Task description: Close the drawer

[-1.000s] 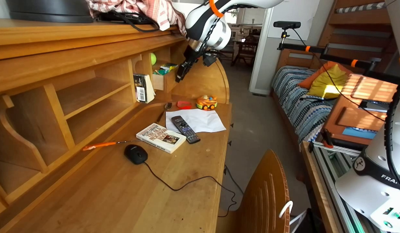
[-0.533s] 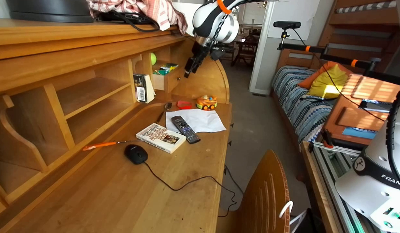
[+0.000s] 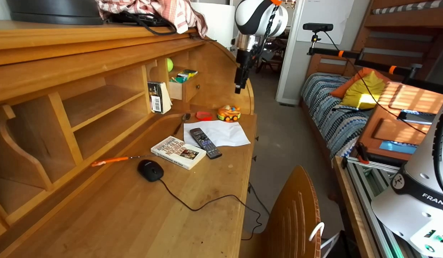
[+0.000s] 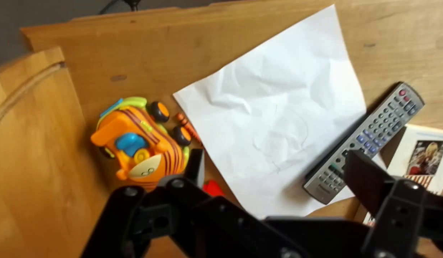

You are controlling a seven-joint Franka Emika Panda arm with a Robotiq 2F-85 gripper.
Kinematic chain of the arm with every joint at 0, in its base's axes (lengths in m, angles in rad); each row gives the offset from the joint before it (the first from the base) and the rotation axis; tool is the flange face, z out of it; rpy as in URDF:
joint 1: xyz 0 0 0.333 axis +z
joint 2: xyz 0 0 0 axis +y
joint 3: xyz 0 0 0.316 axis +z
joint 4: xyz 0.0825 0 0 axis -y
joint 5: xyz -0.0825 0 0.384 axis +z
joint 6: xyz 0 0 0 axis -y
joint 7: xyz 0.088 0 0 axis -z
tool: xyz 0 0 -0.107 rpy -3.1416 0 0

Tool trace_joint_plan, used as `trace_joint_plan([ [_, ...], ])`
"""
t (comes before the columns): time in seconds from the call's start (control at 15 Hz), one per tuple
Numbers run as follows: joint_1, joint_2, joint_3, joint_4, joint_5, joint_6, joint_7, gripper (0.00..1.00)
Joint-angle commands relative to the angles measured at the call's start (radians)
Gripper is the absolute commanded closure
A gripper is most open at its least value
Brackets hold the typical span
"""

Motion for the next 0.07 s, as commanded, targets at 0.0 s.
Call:
trace_joint_plan([
  [0.0,0.020,-0.010,-0.019,-0.013,0.005,-0.005,-0.003,0.00],
])
